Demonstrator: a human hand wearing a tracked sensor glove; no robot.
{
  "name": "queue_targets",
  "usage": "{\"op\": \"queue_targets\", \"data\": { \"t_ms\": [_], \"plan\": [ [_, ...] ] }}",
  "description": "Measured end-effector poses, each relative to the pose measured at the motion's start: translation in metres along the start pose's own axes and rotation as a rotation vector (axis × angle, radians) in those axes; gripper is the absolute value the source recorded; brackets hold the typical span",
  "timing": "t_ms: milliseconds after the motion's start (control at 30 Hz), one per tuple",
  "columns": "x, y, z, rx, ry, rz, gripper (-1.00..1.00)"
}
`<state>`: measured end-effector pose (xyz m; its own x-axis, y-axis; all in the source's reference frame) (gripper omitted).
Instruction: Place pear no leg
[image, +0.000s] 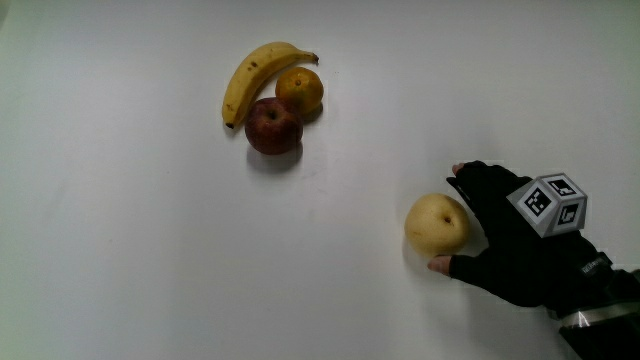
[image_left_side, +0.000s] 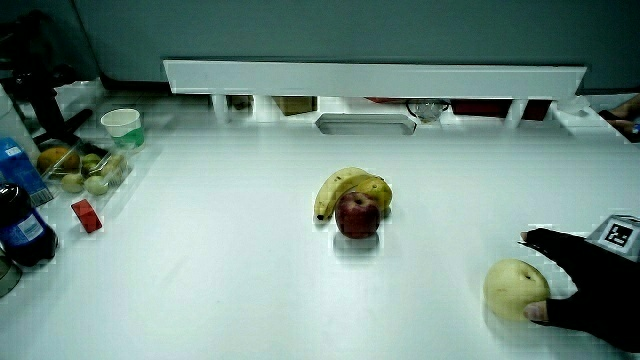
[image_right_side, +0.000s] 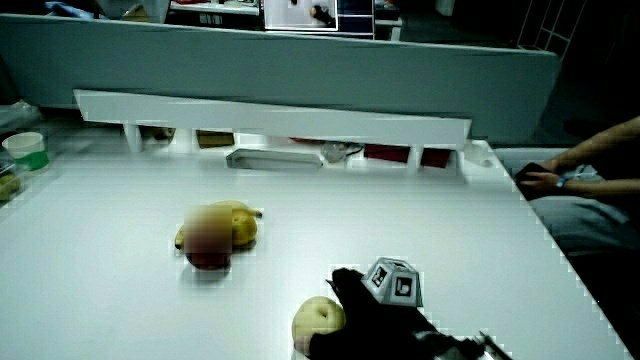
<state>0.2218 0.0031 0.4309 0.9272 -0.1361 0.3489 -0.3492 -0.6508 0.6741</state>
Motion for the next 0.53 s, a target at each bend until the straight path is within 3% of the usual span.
{"op": "queue_targets", "data": {
  "t_ms": [133, 533],
  "plan": [
    [-0.004, -0.007, 0.0, -0.012, -0.093, -0.038, -1.0],
    [0.002, -0.026, -0.004, -0.031, -0.126, -0.083, -1.0]
  ]
}}
